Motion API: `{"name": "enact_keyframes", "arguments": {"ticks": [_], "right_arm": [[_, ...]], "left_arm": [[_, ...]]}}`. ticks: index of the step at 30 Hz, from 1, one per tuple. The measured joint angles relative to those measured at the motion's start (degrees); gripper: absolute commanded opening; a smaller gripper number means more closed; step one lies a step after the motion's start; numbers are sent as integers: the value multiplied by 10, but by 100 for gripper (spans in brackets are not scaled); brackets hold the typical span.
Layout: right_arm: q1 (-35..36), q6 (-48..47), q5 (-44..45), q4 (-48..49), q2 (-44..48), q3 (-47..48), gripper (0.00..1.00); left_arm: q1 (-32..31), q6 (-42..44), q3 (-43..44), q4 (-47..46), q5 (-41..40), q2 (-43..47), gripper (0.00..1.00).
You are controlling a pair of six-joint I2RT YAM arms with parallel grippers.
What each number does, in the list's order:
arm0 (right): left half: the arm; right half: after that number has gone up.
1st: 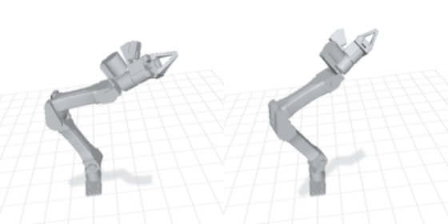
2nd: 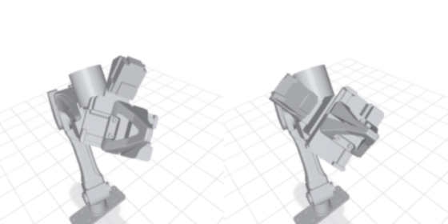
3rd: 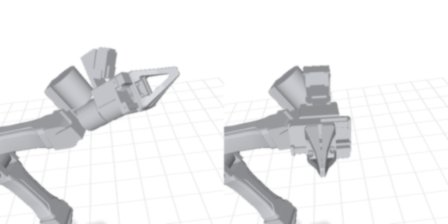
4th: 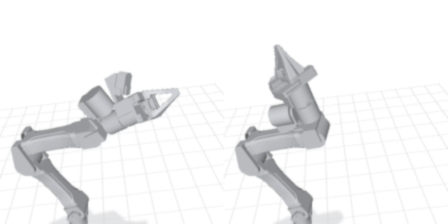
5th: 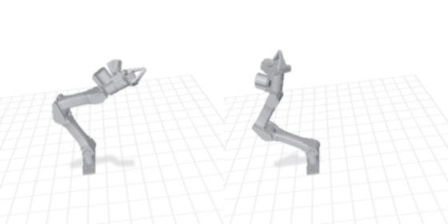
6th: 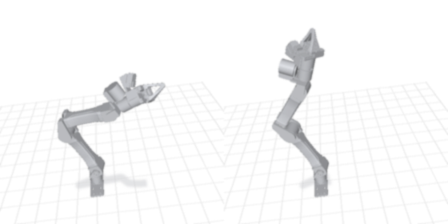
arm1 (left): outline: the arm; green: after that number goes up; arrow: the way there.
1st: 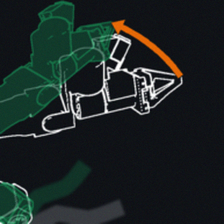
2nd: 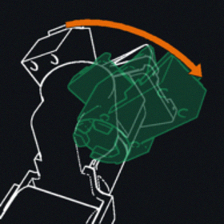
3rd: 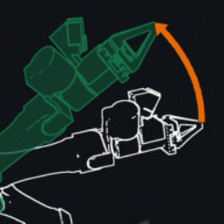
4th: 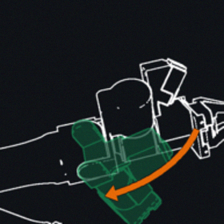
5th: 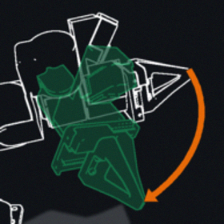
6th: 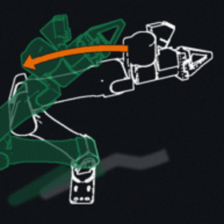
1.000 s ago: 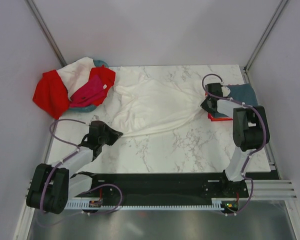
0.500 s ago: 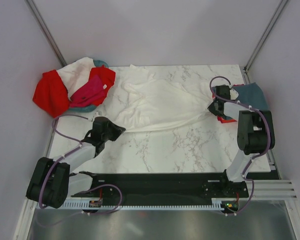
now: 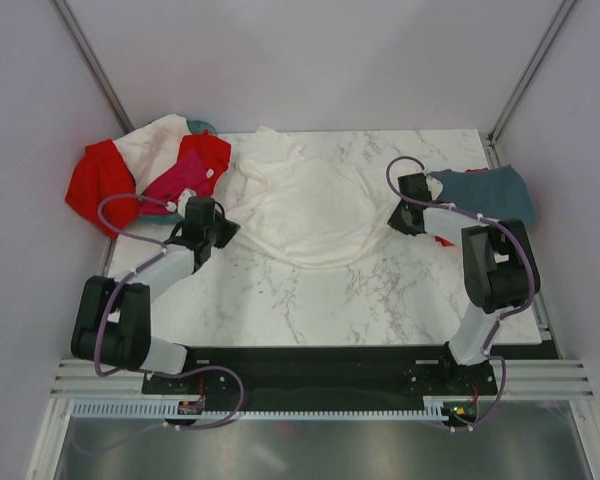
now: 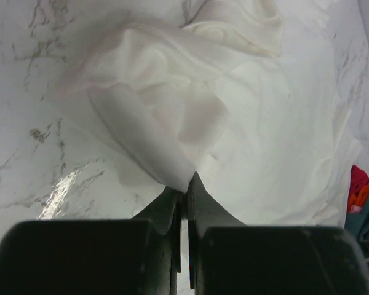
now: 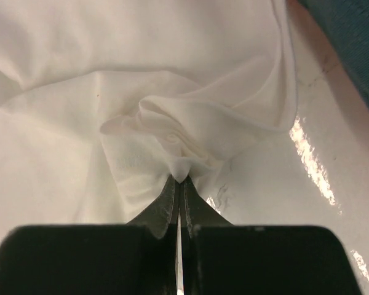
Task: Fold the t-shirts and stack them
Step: Fold the tshirt
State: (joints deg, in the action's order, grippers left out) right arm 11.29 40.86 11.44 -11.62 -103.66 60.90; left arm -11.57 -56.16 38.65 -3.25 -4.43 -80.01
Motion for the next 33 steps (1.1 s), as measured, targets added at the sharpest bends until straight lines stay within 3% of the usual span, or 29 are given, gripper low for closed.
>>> {"name": "enact_keyframes", "arguments": {"ticks": [4,9,18,24,33], "right_arm": [[12,4,-5,-17,34,-9,0],[12,-1,11,-61,156,-14,0],[8,-1,52,-94,448,36,0],[8,-7,50,-52,589,53,0],[9,-19,59,-28,640,133,0]], "left_arm": [[3,1,50,14,-7,-24,2],[8,9,122,126,-47,-6,2],[54,25,290,254,-60,172,2],[53,33,378,288,-61,264,2],[51,53,498,305,-60,290,2]]}}
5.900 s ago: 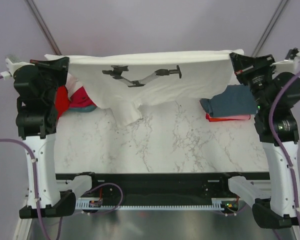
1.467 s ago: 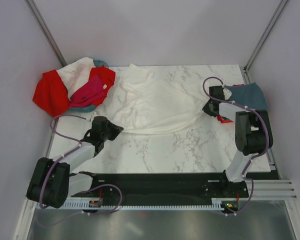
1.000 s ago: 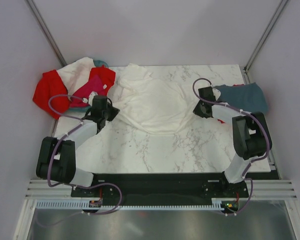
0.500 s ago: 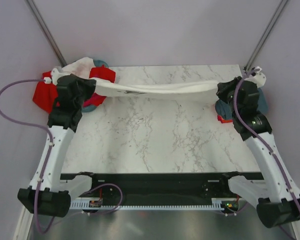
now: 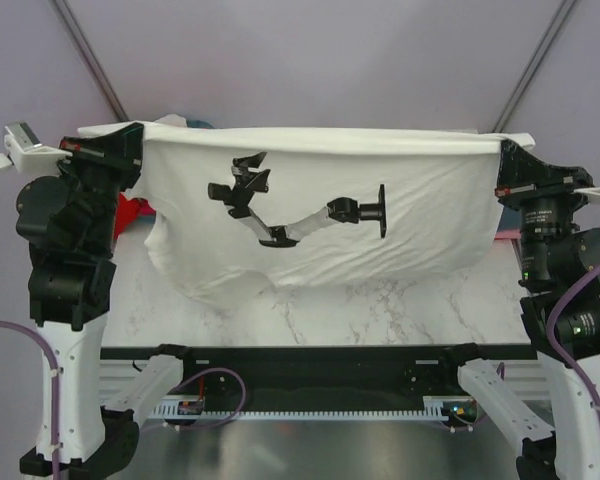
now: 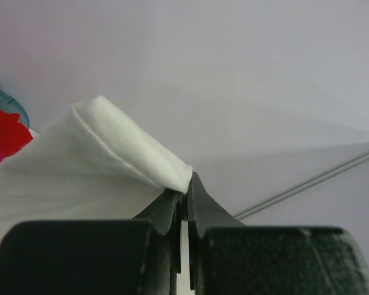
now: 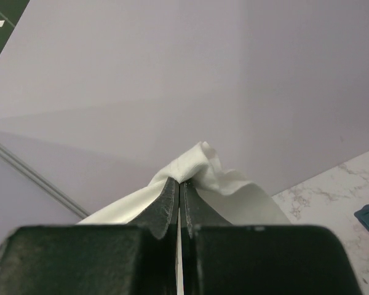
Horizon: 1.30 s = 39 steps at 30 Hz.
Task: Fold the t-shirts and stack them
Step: Fold the tshirt
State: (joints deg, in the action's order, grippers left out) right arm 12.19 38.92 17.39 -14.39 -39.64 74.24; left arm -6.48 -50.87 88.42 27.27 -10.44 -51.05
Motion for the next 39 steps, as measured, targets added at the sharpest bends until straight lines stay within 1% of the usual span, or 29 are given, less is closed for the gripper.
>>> {"name": "enact_keyframes", "arguments": {"ticks": [4,8,11,14,17,20,21,24,26,28,30,33,35,37,39], "right_arm": [[0,4,8,0,-41,6,0],[0,20,12,-9,-144,12,0],[-4,29,5,-24,-236,43,0],[-32,40,-32,-47,-317,97,0],[-86,62,-93,-63,-381,170,0],[-135,89,-150,-60,-431,255,0],[-144,95,-164,-56,-440,271,0],[-166,121,-217,-38,-465,302,0],[-173,134,-250,-23,-479,303,0],[-179,145,-286,7,-500,282,0],[-182,149,-308,32,-517,240,0],[-184,149,-326,71,-540,145,0],[-185,149,-331,80,-559,91,0],[-186,147,-335,91,-580,39,0],[-187,143,-337,102,-594,-8,0]], "left_arm": [[0,0,5,-8,0,-49,2],[0,0,12,-17,-3,-162,2],[1,2,42,-12,-1,-269,2],[2,10,112,10,1,-361,2],[2,24,223,19,3,-422,2],[4,38,342,-10,17,-459,2],[6,40,368,-33,24,-462,2],[12,51,403,-105,50,-462,2],[16,59,404,-141,62,-463,2],[20,71,375,-186,75,-464,2],[24,78,310,-230,89,-459,2],[30,82,172,-290,113,-454,2],[34,82,59,-317,124,-452,2],[37,81,-53,-337,129,-451,2],[37,81,-143,-340,134,-448,2]]}}
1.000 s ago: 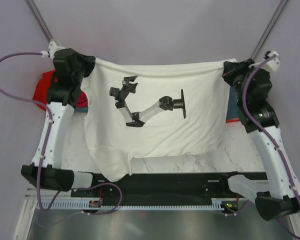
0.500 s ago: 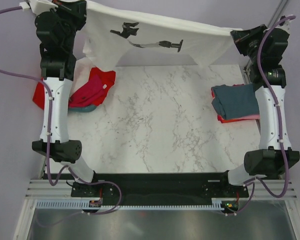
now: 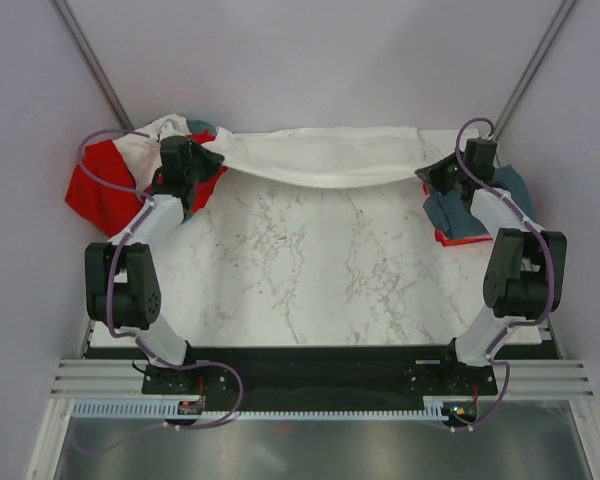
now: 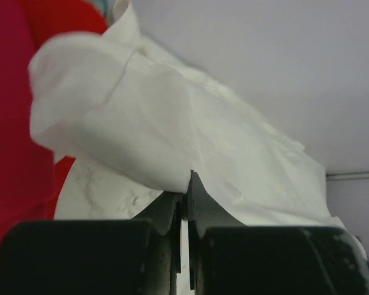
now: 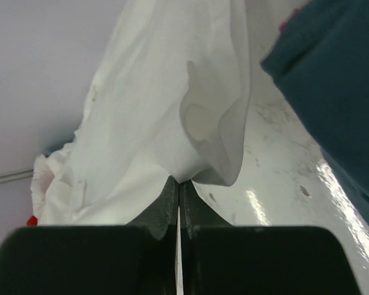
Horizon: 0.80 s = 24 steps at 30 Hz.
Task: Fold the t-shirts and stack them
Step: Fold the tshirt
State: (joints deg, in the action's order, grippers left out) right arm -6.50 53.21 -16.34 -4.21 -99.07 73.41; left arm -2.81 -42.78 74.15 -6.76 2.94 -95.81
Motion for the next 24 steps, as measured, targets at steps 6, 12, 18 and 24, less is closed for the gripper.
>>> {"name": "enact_keyframes", "arguments": {"ticks": [6,12,18,24], "right_arm": [[-2,-16,0,26,-22,-113,0],[-4,-27,22,61,-18,-229,0],[-7,-40,45,79,65,-330,0],[-9,-55,70,54,153,-399,0]], "left_arm": [[-15,-1,-177,-23,1,62,2],[-40,-17,-269,-73,-14,148,2],[-99,-46,-388,-62,-79,251,2],[-102,-72,-478,-22,-111,354,2]]}}
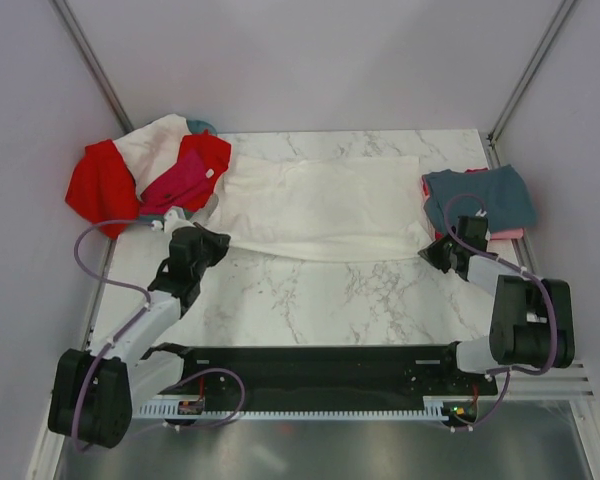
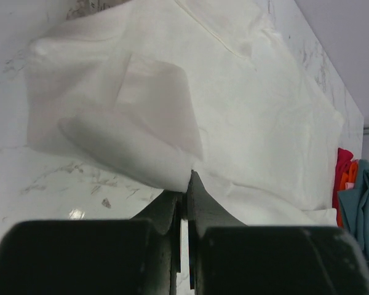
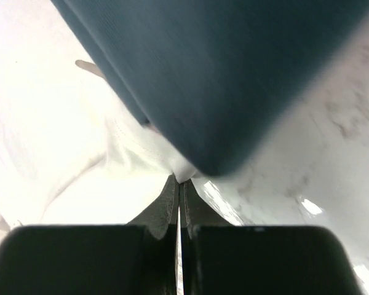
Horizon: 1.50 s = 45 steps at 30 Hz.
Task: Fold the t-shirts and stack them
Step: Fold the tshirt
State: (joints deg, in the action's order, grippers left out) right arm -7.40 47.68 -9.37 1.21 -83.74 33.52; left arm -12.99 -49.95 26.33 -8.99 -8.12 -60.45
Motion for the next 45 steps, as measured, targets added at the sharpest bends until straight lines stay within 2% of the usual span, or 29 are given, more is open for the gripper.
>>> {"name": "enact_keyframes", "arguments": {"ticks": [7,14,15,16,17,18,19,23,26,27,29,30,37,44,45], "right_arm": [[0,-22,32,-62,74,-42,0],[0,-25,56,-123,172,-93,0],[0,-24,61,-134,191,-100,2],[0,-23,66,-144,207,-105,11],[0,-18,71,-157,226,-109,24],[0,-15,78,-167,245,-113,37],[-1,-11,86,-177,263,-116,49],[-4,-5,108,-209,330,-126,57],[-5,-6,118,-226,370,-126,60],[-5,-8,119,-230,378,-125,60],[-5,-16,122,-240,391,-116,59],[-5,-22,122,-245,391,-108,59],[8,-88,119,-244,325,-7,51],[79,-139,119,-218,231,55,46],[94,-144,118,-214,218,62,45]], "left_arm": [[0,-13,-99,45,-8,126,3],[0,-47,-167,143,-8,270,6],[0,-56,-175,157,-7,290,12],[0,-62,-181,168,-7,306,16],[0,-73,-189,185,-5,325,21],[0,-81,-194,201,-5,339,35],[0,-85,-196,211,-6,347,39],[0,-100,-191,266,-6,347,47],[0,-98,-155,318,-5,326,66],[0,-96,-136,334,-5,318,79],[0,-88,-85,364,-6,302,80],[0,-85,-57,374,-7,294,92],[0,-20,121,403,-42,224,94],[0,69,165,370,-54,106,87],[0,79,165,360,-53,82,83]]}}
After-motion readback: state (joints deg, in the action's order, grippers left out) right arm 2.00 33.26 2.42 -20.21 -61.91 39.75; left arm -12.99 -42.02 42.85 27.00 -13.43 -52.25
